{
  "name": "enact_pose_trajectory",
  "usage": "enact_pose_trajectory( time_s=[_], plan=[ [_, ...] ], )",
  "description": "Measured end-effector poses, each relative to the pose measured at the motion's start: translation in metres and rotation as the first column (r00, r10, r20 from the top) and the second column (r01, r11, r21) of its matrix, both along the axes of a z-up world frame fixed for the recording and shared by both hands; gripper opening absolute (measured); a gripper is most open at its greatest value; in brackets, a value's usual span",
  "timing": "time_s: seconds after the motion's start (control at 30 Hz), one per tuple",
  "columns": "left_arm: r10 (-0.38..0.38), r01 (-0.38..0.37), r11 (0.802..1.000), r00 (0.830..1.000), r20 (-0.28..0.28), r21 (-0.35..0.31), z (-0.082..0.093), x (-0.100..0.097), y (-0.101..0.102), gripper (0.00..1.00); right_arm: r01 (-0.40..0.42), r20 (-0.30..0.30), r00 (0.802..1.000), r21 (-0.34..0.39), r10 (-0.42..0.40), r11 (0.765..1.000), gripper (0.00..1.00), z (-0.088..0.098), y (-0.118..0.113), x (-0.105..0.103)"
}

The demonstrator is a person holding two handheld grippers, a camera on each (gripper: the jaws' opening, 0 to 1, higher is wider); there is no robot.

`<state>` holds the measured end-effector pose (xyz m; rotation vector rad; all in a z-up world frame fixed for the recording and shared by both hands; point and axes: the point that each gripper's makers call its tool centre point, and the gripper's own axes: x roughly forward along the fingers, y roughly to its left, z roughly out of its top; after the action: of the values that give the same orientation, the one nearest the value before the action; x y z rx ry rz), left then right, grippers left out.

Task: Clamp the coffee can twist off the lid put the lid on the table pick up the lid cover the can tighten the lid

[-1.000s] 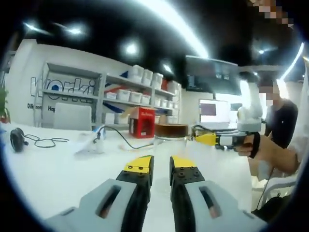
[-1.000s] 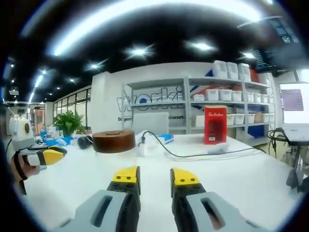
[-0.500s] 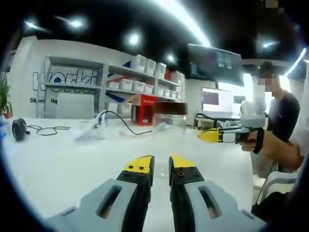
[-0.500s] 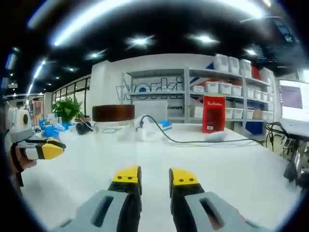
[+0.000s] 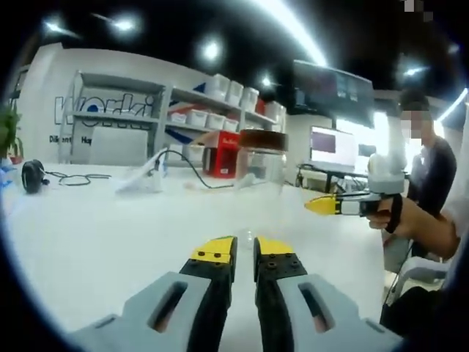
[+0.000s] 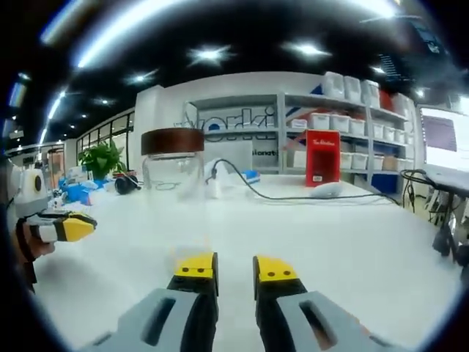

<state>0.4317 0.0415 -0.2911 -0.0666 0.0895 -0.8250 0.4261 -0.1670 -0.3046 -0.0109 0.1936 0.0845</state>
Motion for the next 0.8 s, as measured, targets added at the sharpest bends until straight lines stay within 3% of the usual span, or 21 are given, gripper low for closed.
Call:
enact_pose_trajectory(
  time_s=[0.33, 0.47, 0.8],
  plan=[
    [0.013, -0.012, 1.0, 0.999, -0.035, 0.026, -0.021, -0.009, 0.002, 0.01, 0.011, -0.054, 0.999, 0.023, -0.01, 1.0, 0.13, -0.028, 0.003, -0.013],
    [0.015, -0.016, 1.0, 0.998, -0.061, -0.021, -0.021, -0.013, 0.002, 0.01, 0.017, -0.059, 0.998, 0.025, -0.016, 1.0, 0.12, -0.033, 0.001, -0.017],
    [0.026, -0.024, 0.998, 0.999, -0.041, 0.057, -0.036, -0.017, 0.0, 0.0, -0.007, -0.012, 1.0, 0.004, 0.007, 1.0, 0.09, -0.034, 0.001, -0.016]
  ],
)
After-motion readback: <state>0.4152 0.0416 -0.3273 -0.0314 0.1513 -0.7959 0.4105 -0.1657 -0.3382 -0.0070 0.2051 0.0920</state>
